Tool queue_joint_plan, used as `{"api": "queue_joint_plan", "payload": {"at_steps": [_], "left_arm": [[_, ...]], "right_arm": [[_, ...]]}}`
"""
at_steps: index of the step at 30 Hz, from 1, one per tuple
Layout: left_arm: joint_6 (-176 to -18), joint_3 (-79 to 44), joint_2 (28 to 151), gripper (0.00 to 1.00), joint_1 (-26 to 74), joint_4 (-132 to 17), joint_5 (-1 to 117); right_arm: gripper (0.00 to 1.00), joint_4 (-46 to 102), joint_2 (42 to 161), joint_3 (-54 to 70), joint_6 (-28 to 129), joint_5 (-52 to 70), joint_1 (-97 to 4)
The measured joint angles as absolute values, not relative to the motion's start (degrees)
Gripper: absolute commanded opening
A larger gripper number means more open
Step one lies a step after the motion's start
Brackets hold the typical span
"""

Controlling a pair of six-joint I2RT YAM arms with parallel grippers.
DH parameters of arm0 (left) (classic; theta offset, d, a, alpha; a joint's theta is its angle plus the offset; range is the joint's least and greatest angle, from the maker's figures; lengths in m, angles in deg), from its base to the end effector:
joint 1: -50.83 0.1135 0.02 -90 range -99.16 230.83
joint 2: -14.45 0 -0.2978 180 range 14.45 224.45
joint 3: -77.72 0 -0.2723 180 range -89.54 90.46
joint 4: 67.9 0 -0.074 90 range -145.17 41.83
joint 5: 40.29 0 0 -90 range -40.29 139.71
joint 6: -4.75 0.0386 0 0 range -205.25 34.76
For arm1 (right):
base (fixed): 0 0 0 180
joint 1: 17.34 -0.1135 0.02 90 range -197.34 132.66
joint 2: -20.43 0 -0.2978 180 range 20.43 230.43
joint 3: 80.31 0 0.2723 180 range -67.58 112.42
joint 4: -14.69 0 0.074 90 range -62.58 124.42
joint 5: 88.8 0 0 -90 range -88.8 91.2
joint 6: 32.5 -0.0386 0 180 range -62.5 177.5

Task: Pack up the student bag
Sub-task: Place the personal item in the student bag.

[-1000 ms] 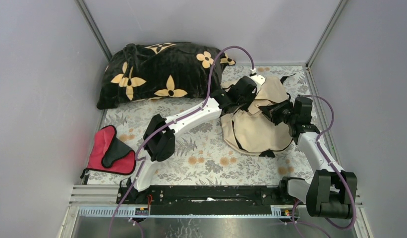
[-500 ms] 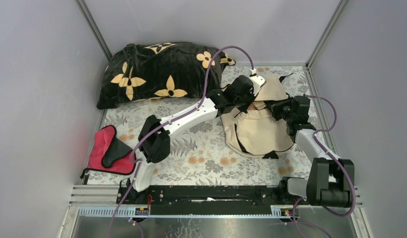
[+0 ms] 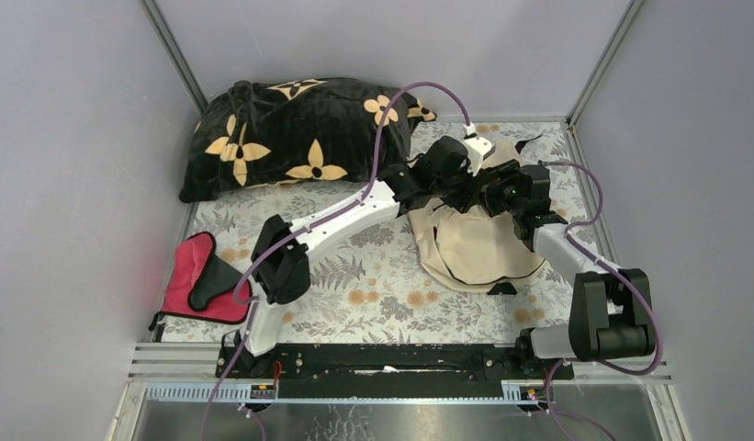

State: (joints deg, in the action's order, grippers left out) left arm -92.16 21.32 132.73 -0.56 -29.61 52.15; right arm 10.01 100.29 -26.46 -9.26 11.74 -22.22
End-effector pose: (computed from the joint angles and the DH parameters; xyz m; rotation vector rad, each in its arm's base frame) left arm 0.3274 -0.4126 0.3397 0.8618 2.0400 -0.6272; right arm 0.3148 0.0340 0.2465 0.9522 1.8421 0.9821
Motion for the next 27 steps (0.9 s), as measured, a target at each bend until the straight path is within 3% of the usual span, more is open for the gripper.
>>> {"api": "queue_joint_plan", "payload": {"at_steps": [6,17,19,22,23,27], "left_arm": [[-94.0,20.1,125.0,0.58,-0.6,-29.9,54.3],[-100.2,6.0,110.7,0.49,1.4,-32.6,55.4],[-103.0,2.9,110.7,0.5,3.7,-32.6,55.9],[-107.9,-2.6,110.7,0.5,8.0,-33.1,57.9],[-109.4,-4.5,110.7,0.5,9.2,-33.5,58.8],[-114.6,-10.8,111.2,0.53,12.9,-35.2,62.6]], "right_arm": [[0.81,22.2,94.8,-23.0,-2.9,12.0,-22.3],[0.8,46.5,82.5,-17.6,12.4,11.8,-22.3],[0.72,50.3,80.0,-17.2,15.0,10.1,-22.3],[0.38,54.0,76.8,-16.3,19.0,7.6,-22.3],[0.32,54.9,75.9,-15.7,20.3,6.8,-22.3],[0.23,55.6,77.2,-10.7,24.1,6.1,-22.3]]}}
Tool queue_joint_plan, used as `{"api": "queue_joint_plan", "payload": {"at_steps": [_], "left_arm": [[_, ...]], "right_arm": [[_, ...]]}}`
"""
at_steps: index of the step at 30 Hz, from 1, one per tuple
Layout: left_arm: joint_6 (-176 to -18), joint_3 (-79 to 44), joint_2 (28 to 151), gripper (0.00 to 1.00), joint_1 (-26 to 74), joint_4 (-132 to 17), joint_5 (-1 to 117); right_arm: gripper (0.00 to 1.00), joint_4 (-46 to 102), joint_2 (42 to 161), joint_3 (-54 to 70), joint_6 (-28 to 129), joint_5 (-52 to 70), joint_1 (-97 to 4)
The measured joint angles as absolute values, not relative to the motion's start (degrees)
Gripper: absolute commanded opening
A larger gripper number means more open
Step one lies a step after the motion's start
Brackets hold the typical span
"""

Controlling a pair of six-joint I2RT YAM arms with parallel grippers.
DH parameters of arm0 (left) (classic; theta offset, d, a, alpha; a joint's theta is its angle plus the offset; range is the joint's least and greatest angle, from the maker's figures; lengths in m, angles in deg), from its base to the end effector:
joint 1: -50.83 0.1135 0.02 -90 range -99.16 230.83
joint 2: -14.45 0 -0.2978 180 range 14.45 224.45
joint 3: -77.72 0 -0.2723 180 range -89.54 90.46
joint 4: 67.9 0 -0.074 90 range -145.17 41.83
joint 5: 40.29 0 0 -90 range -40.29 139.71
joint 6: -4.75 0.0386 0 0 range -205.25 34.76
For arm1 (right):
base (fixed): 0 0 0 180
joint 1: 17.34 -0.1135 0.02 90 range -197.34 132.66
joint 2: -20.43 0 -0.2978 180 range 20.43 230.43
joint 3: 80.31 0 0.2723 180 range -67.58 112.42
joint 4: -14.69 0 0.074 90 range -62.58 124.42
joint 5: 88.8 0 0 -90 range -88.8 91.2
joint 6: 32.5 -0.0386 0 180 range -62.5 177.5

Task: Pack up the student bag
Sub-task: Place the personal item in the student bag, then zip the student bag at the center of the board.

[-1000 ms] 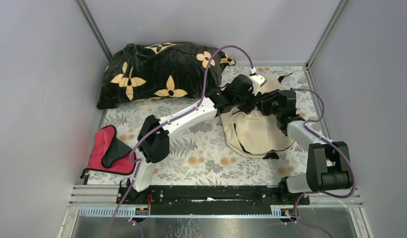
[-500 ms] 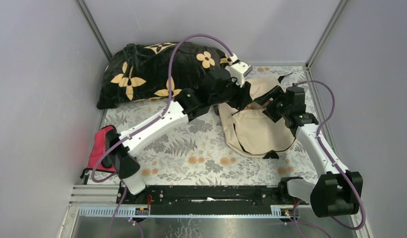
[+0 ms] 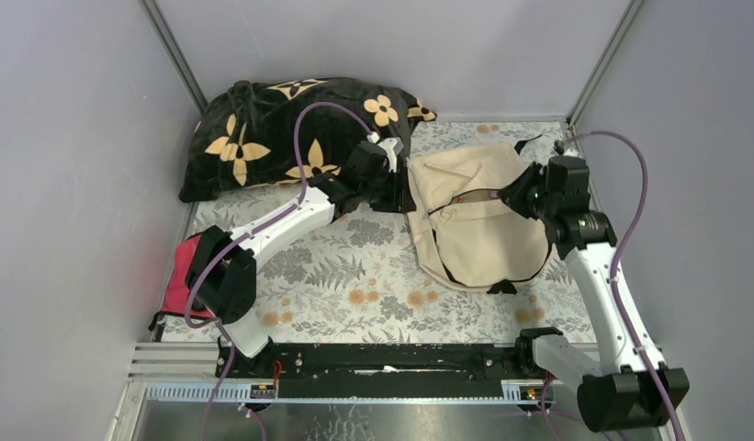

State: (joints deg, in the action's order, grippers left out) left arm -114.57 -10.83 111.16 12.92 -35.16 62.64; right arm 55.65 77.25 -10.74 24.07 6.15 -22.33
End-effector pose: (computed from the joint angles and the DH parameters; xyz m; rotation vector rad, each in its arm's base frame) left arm 0.3213 -0.2611 0.3156 0.3072 2.3463 -0.8609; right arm 0.2206 0.0226 0.3697 0.4629 2.0478 0.4989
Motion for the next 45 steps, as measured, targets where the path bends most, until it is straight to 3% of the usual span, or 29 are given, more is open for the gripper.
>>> {"api": "queue_joint_plan", "payload": {"at_steps": [6,16,19,23,27,29,33,37,45], "left_arm": [[-119.5,-13.8,112.1,0.63,12.9,-39.9,67.9],[-122.2,-13.4,118.8,0.55,13.2,-45.9,72.0],[-122.5,-12.7,121.8,0.48,13.5,-46.1,73.0],[-123.4,-12.6,123.2,0.31,14.0,-46.3,74.2],[-124.7,-12.4,123.2,0.24,14.3,-48.3,75.4],[-125.2,-12.4,123.2,0.27,14.4,-49.3,75.8],[-125.8,-12.4,123.2,0.43,14.6,-50.3,76.7],[-126.3,-12.2,123.2,0.43,14.6,-50.7,77.7],[-127.4,-12.2,123.2,0.34,14.6,-52.8,79.0]], "right_arm": [[0.23,51.9,89.4,-0.8,26.1,6.9,-22.4],[0.15,46.3,105.1,-3.2,24.6,6.6,-22.4],[0.15,47.3,105.2,-4.0,24.7,5.0,-22.3],[0.18,48.4,103.0,-4.0,25.1,4.2,-22.3],[0.23,49.7,98.3,-3.4,25.7,4.8,-22.3],[0.28,49.9,96.2,-2.4,26.1,5.6,-22.5],[0.33,50.3,93.4,-0.1,27.6,5.1,-25.4],[0.34,51.2,92.0,-0.1,28.6,5.1,-27.9],[0.35,52.4,92.0,-0.7,28.6,5.3,-27.9]]}}
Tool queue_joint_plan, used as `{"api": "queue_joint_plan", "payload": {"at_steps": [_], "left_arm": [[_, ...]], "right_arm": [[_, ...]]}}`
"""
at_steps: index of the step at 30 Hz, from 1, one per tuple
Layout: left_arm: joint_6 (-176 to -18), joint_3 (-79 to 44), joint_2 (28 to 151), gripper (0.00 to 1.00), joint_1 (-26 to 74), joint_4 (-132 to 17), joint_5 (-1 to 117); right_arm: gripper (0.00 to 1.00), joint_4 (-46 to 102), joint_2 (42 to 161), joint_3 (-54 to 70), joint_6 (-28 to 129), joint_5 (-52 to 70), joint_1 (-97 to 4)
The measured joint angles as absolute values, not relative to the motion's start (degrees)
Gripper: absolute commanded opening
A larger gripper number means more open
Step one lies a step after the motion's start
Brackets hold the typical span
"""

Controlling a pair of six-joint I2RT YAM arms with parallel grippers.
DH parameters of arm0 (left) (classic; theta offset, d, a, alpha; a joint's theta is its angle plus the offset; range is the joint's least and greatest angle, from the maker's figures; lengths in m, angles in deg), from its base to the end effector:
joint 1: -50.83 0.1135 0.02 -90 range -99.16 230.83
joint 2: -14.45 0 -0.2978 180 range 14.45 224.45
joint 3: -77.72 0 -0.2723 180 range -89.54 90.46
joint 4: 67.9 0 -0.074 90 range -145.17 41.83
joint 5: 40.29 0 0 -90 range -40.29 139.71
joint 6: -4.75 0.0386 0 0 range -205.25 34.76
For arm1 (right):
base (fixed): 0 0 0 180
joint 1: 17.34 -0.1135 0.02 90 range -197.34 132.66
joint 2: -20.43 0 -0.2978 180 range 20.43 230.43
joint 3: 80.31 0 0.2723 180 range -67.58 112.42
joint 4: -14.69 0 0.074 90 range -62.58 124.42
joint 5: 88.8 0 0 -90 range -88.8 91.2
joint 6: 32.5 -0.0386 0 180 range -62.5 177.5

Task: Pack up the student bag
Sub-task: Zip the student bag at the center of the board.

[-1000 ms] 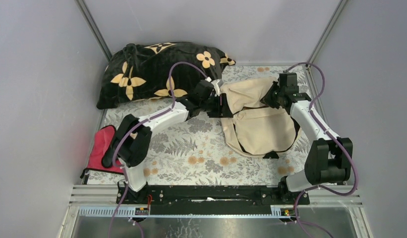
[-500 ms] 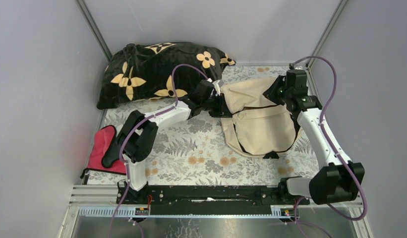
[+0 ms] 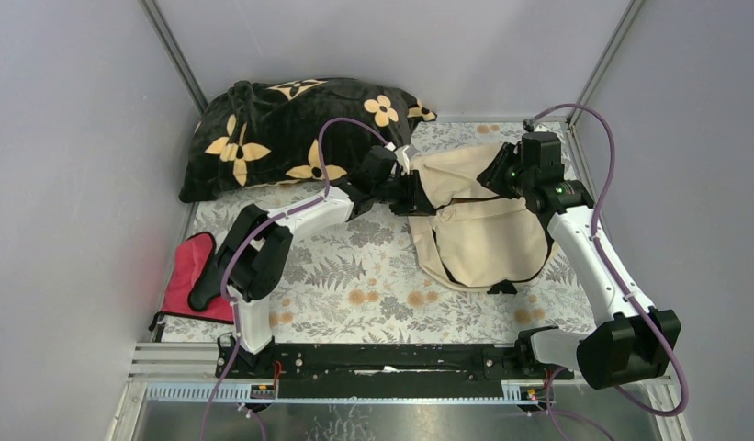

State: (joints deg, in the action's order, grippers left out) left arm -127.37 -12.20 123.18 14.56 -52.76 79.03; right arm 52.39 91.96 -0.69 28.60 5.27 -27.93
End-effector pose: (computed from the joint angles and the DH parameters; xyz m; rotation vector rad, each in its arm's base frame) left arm 0.3622 -0.2892 0.2486 0.2097 2.3839 -1.2804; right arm 0.2876 0.0566 0.3787 0.2945 2.1035 0.4885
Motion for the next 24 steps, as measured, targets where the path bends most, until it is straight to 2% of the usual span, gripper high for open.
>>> {"api": "queue_joint_plan", "payload": {"at_steps": [3,11,24], "left_arm": [[-127.8,-12.2,123.1,0.33,14.6,-53.1,79.4],[-128.8,-12.0,122.7,0.52,14.6,-55.2,81.5],[-130.0,-11.7,122.7,0.54,14.6,-56.9,83.1]], "right_arm": [[0.35,52.5,92.0,-0.7,28.6,5.2,-27.9],[0.36,54.2,92.0,-0.7,29.3,3.8,-27.9],[0.37,54.3,92.0,-0.7,29.4,3.8,-27.9]]}}
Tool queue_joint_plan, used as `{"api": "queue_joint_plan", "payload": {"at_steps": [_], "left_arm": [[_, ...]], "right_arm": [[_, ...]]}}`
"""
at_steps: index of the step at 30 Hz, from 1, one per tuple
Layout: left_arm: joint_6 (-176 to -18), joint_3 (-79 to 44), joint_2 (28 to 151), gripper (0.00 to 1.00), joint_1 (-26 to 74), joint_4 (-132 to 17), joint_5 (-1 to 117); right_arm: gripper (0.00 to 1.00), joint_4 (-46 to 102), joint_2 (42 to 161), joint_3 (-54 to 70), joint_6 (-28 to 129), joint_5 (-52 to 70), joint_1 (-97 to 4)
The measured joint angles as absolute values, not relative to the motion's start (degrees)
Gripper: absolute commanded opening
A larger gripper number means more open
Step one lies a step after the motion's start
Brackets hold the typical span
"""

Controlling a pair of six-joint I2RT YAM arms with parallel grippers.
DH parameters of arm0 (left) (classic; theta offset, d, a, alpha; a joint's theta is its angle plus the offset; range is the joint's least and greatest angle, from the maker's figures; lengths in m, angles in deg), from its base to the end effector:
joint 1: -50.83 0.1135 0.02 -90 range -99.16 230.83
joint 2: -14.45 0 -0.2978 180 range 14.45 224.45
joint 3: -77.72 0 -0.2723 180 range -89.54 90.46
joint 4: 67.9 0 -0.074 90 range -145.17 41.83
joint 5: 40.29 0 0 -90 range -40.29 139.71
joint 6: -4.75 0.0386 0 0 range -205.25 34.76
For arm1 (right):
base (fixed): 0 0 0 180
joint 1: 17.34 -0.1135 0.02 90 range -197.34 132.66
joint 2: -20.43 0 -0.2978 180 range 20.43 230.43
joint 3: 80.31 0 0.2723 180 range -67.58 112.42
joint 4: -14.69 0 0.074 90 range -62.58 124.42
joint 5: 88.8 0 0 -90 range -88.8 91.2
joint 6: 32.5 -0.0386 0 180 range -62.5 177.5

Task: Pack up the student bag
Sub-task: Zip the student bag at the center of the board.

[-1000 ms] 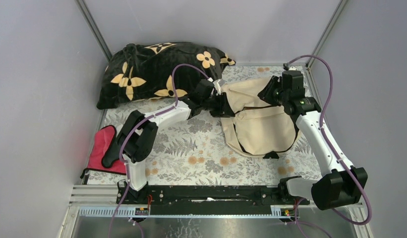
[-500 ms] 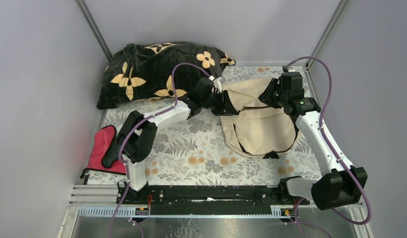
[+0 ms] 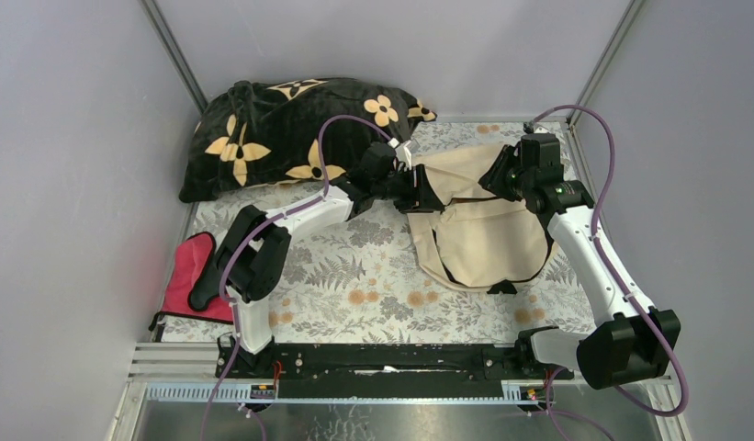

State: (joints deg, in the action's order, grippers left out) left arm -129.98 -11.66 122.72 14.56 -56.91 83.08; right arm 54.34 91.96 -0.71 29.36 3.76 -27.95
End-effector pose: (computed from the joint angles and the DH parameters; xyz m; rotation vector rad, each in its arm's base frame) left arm 0.3632 -0.2928 0.2628 0.2371 2.3128 -1.4037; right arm 0.2859 0.0553 0.3752 0.3016 2.1329 0.4449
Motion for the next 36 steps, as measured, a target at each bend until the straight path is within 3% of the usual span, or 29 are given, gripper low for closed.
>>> {"api": "queue_joint_plan", "payload": {"at_steps": [13,17,18,20,21,29,32,36], "left_arm": [[-130.8,-11.4,123.4,0.5,14.6,-57.5,85.7],[-131.0,-10.5,124.7,0.32,14.5,-57.7,85.8],[-131.1,-10.4,125.0,0.25,14.5,-57.9,85.8],[-131.3,-10.2,125.4,0.01,14.5,-57.9,85.7],[-131.2,-9.9,125.6,0.0,14.5,-57.7,85.7],[-130.2,-7.7,125.3,0.0,14.5,-55.9,85.3],[-130.3,-7.7,124.5,0.0,14.5,-56.0,85.5],[-130.8,-6.7,124.4,0.0,14.5,-56.1,86.9]], "right_arm": [[0.37,54.3,92.0,-0.7,29.3,3.9,-27.9],[0.37,54.3,92.0,-0.7,29.3,3.9,-27.9],[0.37,54.3,92.0,-0.7,29.3,3.9,-27.9],[0.37,54.4,92.0,-0.7,29.3,3.9,-27.9],[0.38,54.4,92.0,-0.7,29.4,3.9,-27.9],[0.46,51.3,91.1,-2.3,35.7,6.7,-32.0],[0.51,44.6,86.9,-9.1,40.3,6.9,-37.3],[0.5,36.5,80.3,-18.7,45.7,8.3,-40.1]]}}
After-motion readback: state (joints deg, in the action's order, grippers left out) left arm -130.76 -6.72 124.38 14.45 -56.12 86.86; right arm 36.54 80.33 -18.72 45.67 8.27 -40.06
